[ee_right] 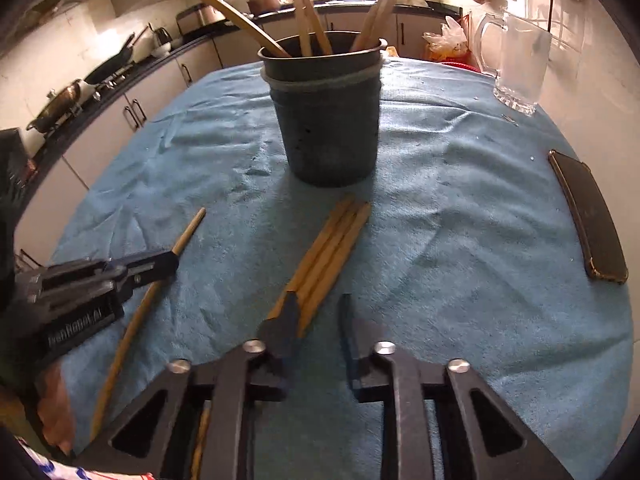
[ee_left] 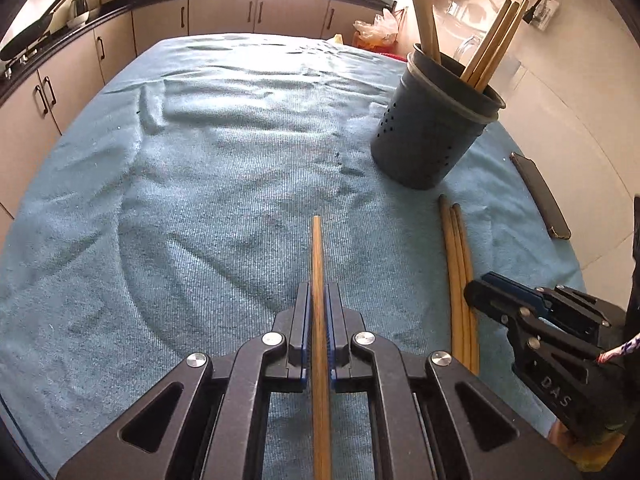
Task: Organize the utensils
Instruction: 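Close the left tool on a chopstick while the right tool grasps another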
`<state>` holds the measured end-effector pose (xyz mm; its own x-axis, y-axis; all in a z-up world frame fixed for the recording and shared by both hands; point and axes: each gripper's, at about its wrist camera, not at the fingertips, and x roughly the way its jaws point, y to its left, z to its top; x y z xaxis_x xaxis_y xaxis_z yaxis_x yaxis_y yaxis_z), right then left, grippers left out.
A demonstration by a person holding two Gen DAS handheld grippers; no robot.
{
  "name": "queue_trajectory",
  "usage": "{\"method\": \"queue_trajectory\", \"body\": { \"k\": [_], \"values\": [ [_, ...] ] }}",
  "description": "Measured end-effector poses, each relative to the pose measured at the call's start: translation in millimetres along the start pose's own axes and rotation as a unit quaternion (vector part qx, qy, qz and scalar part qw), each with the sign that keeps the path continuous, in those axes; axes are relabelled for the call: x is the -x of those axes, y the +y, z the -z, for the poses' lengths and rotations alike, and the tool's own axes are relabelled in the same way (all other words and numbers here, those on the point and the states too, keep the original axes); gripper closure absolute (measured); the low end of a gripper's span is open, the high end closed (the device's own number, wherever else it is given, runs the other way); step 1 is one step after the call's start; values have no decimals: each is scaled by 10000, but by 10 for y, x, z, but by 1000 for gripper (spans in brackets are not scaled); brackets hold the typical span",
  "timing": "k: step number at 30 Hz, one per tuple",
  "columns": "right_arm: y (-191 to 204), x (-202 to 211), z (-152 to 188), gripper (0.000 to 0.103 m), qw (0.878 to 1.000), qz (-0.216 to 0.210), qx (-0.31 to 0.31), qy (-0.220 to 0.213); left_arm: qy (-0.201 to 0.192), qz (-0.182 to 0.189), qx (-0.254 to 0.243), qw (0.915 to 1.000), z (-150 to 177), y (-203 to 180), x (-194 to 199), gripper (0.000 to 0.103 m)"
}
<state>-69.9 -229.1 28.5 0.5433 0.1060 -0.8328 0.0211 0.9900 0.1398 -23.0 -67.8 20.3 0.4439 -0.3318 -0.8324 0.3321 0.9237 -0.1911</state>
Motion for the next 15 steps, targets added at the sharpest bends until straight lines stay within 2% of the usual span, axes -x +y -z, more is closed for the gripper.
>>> {"method": "queue_trajectory", "body": {
  "k": [2, 4, 7, 11, 15],
  "values": [
    [83, -13, -27, 90, 10000, -17, 47, 43, -32, 30, 49, 10000, -1, -15, -10, 97],
    [106, 8, 13, 90, 9984, -496, 208, 147, -42, 107, 124, 9999, -2, 34, 16, 96],
    [-19, 74, 124, 86, 9991, -92, 365, 213, -38, 251, 260, 9993, 1, 101, 29, 96],
    [-286, 189, 223, 81, 9989, 324, 210, 278, -66, 380, 313, 9988, 7, 140, 33, 96],
    [-344, 180, 213, 81, 9988, 200, 18, 449, -69, 401, 363, 9985, -5, 142, 29, 95]
  ]
}}
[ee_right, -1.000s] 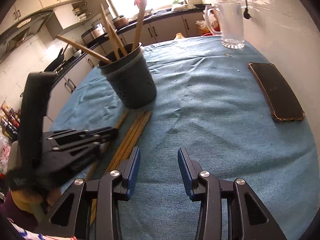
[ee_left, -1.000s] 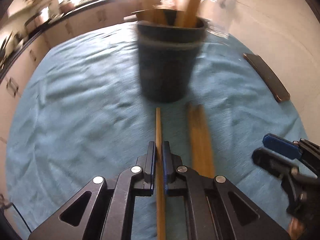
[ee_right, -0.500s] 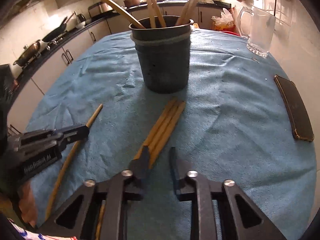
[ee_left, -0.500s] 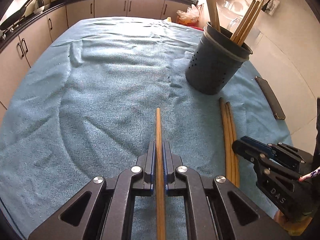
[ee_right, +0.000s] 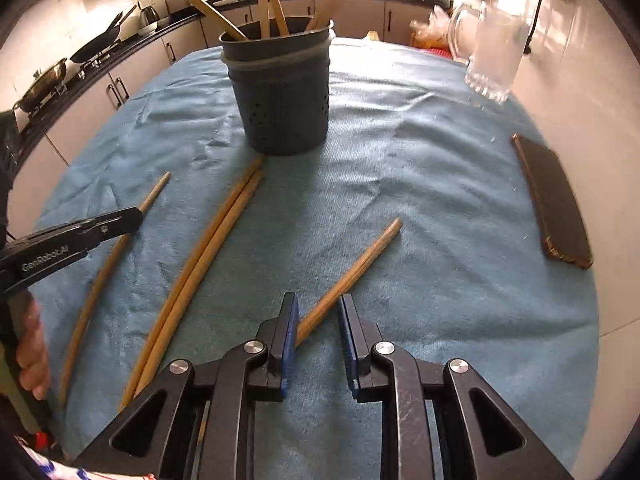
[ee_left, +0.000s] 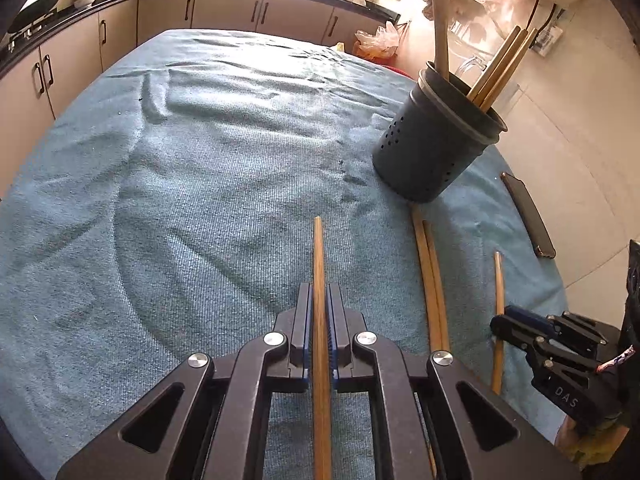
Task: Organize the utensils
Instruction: 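Close the left tool on a chopstick while the right tool grasps another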
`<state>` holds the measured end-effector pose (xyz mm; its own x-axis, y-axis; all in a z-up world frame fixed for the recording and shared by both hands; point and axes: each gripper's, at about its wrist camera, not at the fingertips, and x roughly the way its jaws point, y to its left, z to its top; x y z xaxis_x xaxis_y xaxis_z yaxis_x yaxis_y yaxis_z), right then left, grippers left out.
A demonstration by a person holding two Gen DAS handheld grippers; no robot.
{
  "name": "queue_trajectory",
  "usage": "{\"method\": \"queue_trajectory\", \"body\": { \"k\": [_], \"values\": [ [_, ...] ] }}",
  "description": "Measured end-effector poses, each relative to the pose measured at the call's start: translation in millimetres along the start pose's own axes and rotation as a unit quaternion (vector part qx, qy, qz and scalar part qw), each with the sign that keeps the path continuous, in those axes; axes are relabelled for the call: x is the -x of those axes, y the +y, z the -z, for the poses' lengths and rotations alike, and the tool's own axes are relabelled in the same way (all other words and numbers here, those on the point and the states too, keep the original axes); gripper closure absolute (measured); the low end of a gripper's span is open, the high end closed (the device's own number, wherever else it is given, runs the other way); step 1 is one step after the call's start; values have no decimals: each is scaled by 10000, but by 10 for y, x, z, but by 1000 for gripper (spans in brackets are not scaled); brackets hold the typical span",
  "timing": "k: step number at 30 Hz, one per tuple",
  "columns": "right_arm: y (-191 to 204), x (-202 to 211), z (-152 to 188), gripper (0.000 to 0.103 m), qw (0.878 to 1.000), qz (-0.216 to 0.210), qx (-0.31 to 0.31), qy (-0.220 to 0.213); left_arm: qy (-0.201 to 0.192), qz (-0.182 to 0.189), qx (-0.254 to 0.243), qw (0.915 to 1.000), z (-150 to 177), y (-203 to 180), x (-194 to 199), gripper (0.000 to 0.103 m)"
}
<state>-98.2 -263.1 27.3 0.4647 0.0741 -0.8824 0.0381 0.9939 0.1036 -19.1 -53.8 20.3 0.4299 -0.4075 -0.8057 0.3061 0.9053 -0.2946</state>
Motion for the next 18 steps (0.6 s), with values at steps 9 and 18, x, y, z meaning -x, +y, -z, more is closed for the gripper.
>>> {"method": "queue_trajectory", "body": {
  "k": [9, 18],
  "values": [
    [-90, -274, -565, 81, 9994, 190, -101, 270, 926, -74, 252, 9954, -296, -2, -152, 95],
    [-34, -406, -820, 81, 9979, 438, -107, 469, 1025, -585, 27, 9930, -631, -151, -389, 96]
  ]
}}
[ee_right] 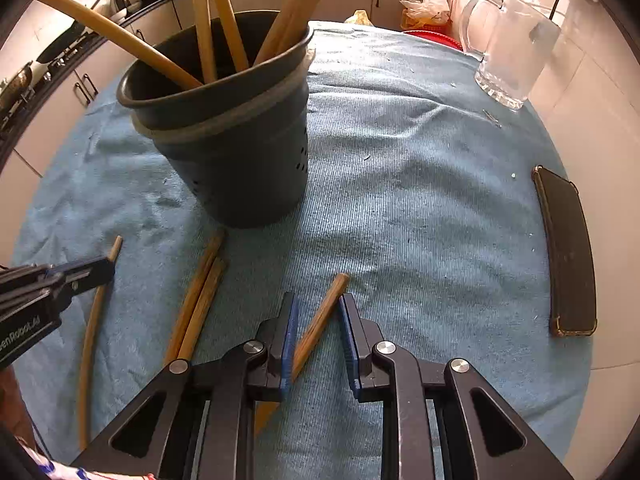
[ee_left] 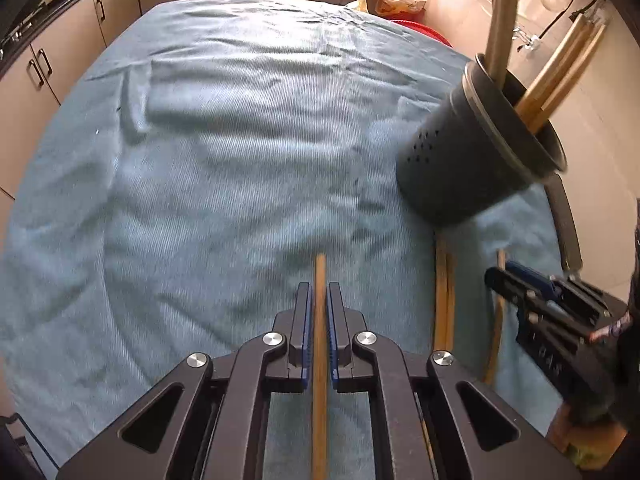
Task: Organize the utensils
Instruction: 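Close the left tool on a chopstick while the right tool grasps another, then lift both chopsticks upright and lower them into the black holder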
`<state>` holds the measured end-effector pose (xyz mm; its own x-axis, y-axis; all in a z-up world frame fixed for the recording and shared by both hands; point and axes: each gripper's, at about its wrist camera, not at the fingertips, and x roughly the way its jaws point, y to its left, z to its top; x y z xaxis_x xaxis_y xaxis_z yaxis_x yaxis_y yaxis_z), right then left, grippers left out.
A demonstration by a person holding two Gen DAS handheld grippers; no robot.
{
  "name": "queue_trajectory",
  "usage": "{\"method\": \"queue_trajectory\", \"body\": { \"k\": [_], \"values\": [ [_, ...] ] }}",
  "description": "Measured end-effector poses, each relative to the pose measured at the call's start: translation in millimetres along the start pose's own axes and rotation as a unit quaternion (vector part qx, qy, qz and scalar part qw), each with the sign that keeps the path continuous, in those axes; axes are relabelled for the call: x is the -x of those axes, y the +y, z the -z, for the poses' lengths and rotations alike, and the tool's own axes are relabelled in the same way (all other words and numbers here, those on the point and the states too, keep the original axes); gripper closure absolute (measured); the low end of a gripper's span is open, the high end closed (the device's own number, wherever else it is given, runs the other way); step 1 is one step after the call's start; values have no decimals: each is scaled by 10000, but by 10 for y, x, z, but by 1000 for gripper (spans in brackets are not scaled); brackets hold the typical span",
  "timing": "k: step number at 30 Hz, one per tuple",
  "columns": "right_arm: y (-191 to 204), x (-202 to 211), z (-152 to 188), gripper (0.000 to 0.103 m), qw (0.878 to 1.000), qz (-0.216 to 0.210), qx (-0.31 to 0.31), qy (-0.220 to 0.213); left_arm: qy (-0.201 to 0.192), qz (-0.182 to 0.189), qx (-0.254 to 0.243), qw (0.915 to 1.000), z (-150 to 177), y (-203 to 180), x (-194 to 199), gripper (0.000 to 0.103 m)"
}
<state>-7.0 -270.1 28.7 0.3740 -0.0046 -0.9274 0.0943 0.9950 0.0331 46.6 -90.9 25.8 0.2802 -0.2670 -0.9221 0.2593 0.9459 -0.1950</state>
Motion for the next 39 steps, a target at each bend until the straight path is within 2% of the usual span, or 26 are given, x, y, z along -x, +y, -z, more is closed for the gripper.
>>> {"method": "queue_trajectory", "body": {
  "k": [4, 9, 11, 16, 20, 27, 39],
  "values": [
    [24, -7, -30, 81, 9999, 13, -157, -58, -136, -31, -40, 9999, -56, -31, -29, 96],
    [23, -4, -14, 91, 9990, -58, -291, -328, -428, -52, -306, 9986, 0, -55, -14, 99],
    [-23, 2, -3, 96, 9980, -273, -354, -447, -487, -10, -263, 9985, 30, -33, 6, 99],
    [-138, 254, 51, 96, 9917, -629, -536, -988, -924, 140, -143, 9955, 155, -7, 356, 99],
    [-222, 644, 147, 96, 9831, -714, -553, -1591, -1424, 146, -205, 9895, 260, -32, 782, 99],
    [-313, 1282, 465, 96, 9651, -818, -555, -2426, -2251, 161, -305, 9737, 550, -154, 1483, 99],
    [-395, 2034, 1096, 96, 9407, -662, -289, -3315, -2996, 68, -616, 9521, 1184, -393, 2134, 99]
  ]
}}
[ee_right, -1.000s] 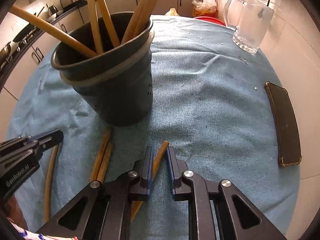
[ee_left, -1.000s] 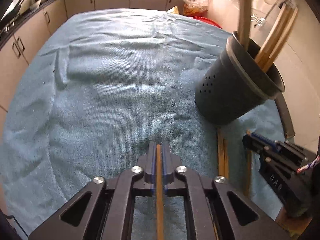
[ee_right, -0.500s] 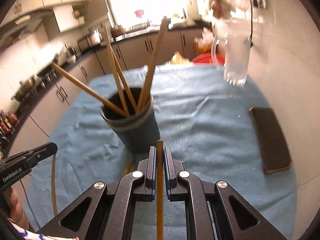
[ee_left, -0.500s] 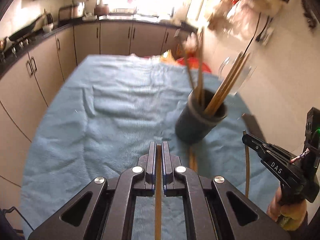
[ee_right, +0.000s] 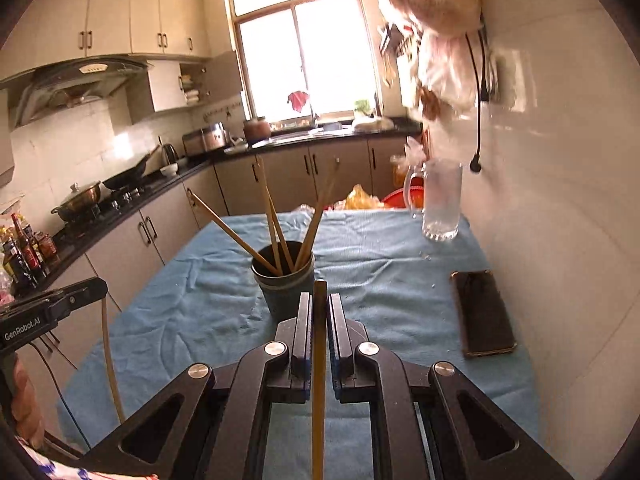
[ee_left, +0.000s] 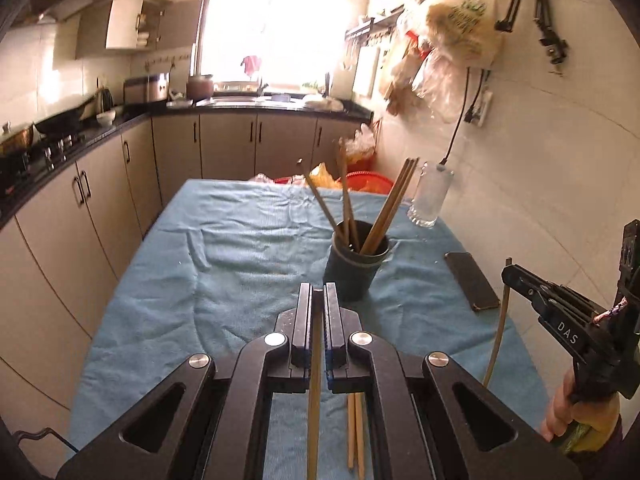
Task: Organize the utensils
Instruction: 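Lift both chopsticks upright and lower them into the black holder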
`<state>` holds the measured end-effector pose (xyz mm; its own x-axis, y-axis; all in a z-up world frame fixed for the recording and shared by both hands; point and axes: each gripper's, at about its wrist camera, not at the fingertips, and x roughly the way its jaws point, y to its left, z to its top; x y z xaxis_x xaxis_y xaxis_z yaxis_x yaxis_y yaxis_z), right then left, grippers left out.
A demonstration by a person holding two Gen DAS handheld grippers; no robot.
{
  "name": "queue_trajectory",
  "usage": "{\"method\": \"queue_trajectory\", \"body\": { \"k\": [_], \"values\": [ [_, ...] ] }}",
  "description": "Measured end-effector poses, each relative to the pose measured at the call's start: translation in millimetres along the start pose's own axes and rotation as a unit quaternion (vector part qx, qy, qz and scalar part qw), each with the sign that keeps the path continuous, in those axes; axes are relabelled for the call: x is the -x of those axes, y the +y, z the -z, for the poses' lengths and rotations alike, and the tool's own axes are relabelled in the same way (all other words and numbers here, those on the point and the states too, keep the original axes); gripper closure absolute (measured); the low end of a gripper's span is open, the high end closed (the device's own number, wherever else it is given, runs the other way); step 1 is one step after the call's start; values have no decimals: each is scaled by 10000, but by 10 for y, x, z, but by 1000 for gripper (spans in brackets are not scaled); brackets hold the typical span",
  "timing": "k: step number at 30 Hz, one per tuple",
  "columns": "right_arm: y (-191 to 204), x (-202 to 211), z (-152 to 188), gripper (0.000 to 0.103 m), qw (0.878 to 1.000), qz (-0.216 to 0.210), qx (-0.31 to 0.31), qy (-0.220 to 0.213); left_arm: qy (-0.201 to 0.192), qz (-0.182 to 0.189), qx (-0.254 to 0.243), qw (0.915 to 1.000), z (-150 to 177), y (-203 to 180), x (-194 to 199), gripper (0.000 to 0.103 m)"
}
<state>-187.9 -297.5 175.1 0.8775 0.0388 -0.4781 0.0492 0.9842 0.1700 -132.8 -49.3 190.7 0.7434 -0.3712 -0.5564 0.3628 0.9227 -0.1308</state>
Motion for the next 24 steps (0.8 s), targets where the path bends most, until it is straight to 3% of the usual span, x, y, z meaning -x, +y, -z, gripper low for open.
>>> {"method": "queue_trajectory", "body": {
  "k": [12, 24],
  "values": [
    [8, 424, -39, 96, 9989, -96, 64, -462, -534, 26, -301, 9981, 65, -246, 496, 99],
    [-22, 442, -225, 96, 9976, -136, -25, -678, -731, 172, -303, 9967, -209, -285, 529, 99]
  ]
}}
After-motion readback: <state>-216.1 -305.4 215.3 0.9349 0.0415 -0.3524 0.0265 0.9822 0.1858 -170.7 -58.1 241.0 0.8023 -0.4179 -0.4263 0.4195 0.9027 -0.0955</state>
